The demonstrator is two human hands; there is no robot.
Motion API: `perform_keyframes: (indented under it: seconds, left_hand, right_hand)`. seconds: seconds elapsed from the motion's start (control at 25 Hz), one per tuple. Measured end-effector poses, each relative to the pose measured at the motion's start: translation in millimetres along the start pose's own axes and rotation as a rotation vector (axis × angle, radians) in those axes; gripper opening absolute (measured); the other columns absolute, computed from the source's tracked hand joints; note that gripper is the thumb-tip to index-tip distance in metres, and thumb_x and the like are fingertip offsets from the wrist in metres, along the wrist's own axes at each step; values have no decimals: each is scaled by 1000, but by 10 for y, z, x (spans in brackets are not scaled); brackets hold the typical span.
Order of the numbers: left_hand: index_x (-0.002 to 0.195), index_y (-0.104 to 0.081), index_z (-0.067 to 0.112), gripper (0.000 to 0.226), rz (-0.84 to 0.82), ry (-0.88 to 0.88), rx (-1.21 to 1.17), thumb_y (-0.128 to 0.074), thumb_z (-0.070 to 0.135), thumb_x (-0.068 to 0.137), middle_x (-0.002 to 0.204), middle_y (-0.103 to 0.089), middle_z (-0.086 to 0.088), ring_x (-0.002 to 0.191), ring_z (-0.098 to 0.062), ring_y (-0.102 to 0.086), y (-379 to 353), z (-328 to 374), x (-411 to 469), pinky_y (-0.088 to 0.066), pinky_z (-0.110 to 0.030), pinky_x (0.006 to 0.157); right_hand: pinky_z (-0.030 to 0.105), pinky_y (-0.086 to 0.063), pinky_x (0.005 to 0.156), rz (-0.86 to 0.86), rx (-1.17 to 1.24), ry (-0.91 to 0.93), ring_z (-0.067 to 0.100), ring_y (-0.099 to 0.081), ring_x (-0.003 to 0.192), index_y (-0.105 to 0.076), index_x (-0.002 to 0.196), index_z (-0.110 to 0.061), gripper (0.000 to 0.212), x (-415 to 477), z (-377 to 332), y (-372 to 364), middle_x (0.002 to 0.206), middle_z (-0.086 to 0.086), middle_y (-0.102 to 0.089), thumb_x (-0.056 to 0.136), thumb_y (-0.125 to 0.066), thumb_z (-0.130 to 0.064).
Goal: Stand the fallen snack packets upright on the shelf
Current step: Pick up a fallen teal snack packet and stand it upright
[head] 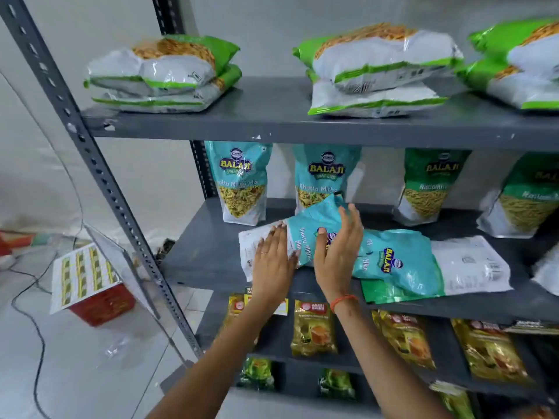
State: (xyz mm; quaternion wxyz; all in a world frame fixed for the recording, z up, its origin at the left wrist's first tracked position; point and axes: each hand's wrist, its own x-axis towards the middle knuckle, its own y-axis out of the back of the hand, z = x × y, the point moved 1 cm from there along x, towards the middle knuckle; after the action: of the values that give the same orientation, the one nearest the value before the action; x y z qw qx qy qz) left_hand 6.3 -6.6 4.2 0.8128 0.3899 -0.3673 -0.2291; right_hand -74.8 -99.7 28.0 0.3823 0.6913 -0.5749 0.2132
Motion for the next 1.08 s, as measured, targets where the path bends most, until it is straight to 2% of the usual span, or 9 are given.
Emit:
perform_keyframes:
  seconds: [0.08,0.2,0.44,0.64,0.68,0.76,0.88,1.0,1.08]
  left_hand:
    - [147,-14,8,70,-117,-53,125,-40,45,94,157,-19,-8,146,-23,-16,-196,-147,25,-8,-40,119]
    - [138,-40,6,73,-110,-187,298,-61,48,81,146,-44,-10,134,-26,-42,-382,-268,-21,-34,-48,108]
    - [135,-46,7,72,-19,-224,352,-77,12,70,140,-51,-10,130,-26,-48,-458,-346,-52,-40,-50,103]
    - [135,-43,3,65,46,-230,252,-68,2,76,141,-50,-15,130,-31,-45,-410,-400,-20,-39,-56,104]
    - [134,-45,3,63,76,-227,251,-68,0,76,140,-51,-14,130,-32,-47,-382,-424,17,-37,-56,104]
    - [135,-46,7,60,130,-182,248,-66,-1,79,140,-51,-13,131,-32,-45,-307,-462,85,-29,-59,106]
    - [133,-47,20,52,152,37,233,-58,5,85,143,-48,-12,136,-38,-36,-159,-434,134,-9,-64,110]
    - [132,-48,27,37,137,309,19,-45,18,95,146,-44,-8,138,-36,-30,-39,-426,203,-7,-62,114]
    - [128,-53,22,33,146,352,-102,-39,24,98,139,-52,-7,133,-34,-37,67,-513,275,-15,-58,114]
  right_hand:
    - [52,-23,117,19,-101,-207,36,-20,143,-29,141,0,60,-83,119,-177,153,23,-24,89,-55,-17]
    - [41,-20,117,130,-22,-412,41,-25,139,-25,141,5,67,-280,259,-300,148,29,-27,87,-61,-11]
    - [14,-33,103,402,250,-611,26,-42,122,-33,137,6,48,-236,249,-251,137,29,-32,93,-51,-5]
    - [28,-46,86,658,756,-1143,15,-51,83,-44,121,-2,25,-195,358,-174,99,6,-49,99,-34,-6]
    - [28,-49,85,601,872,-1257,15,-54,78,-46,124,1,28,-194,357,-213,95,7,-53,100,-35,-8]
    - [32,-48,97,308,1012,-1376,22,-61,95,-47,129,3,32,-188,302,-348,108,14,-60,99,-37,-6]
    - [32,-41,105,-119,1073,-1351,21,-55,116,-50,128,-4,33,-101,178,-603,122,11,-59,99,-37,-10]
    - [31,-37,107,-272,1054,-1266,20,-51,125,-46,133,-8,35,-18,171,-797,135,10,-54,99,-35,-11]
    - [30,-35,109,-362,1010,-1214,17,-46,130,-45,134,-14,37,8,212,-895,140,6,-51,98,-37,-10]
